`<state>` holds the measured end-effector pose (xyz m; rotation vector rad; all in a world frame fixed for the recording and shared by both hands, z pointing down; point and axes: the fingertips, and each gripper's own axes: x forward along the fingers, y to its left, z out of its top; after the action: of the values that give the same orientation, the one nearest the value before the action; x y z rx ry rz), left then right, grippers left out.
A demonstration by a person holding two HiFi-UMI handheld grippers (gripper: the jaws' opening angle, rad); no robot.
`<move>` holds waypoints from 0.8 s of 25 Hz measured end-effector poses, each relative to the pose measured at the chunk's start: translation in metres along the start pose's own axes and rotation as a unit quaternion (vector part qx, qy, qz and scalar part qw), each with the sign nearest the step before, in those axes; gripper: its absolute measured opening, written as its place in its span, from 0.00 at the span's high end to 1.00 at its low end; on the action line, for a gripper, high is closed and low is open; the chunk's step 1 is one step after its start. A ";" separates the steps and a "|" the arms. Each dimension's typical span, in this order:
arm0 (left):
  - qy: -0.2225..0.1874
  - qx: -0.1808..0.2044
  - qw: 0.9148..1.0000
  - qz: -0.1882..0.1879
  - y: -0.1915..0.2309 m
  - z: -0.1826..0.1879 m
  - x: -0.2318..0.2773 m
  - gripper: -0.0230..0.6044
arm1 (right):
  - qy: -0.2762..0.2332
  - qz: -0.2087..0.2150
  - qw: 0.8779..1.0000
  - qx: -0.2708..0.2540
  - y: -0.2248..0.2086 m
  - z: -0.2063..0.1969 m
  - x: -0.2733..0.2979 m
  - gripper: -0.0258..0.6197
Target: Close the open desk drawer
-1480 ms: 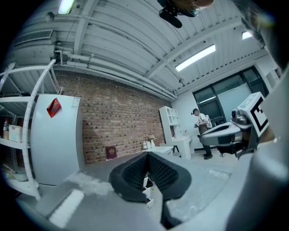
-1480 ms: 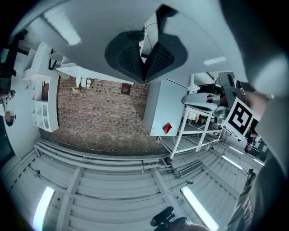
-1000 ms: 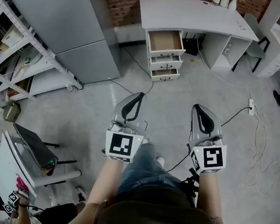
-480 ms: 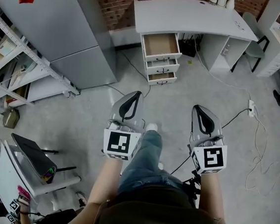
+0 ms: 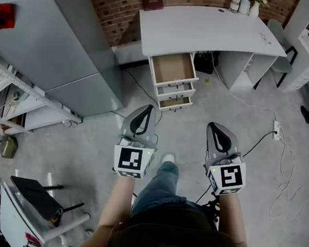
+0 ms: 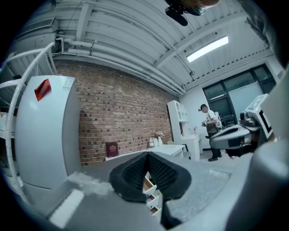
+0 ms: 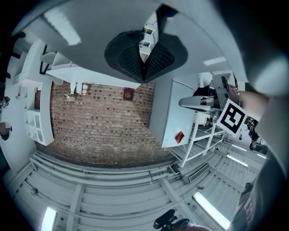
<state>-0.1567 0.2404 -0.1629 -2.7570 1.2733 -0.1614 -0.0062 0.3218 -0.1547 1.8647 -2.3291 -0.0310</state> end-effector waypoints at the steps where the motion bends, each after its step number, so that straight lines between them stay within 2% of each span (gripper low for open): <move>1: -0.001 -0.005 1.000 0.000 0.009 0.000 0.015 0.98 | 0.000 -0.004 1.000 0.004 -0.008 0.002 0.015 0.96; 11: 0.014 -0.035 0.999 -0.015 0.084 -0.021 0.134 0.98 | 0.010 -0.019 1.000 0.016 -0.063 0.005 0.151 0.96; 20: 0.062 -0.050 0.997 -0.016 0.112 -0.065 0.178 0.98 | 0.036 0.004 0.999 0.002 -0.096 -0.006 0.223 0.96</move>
<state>-0.1351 0.0290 -0.1039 -2.8949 1.3014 -0.2835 0.0408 0.0838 -0.1356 1.8259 -2.2915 0.0415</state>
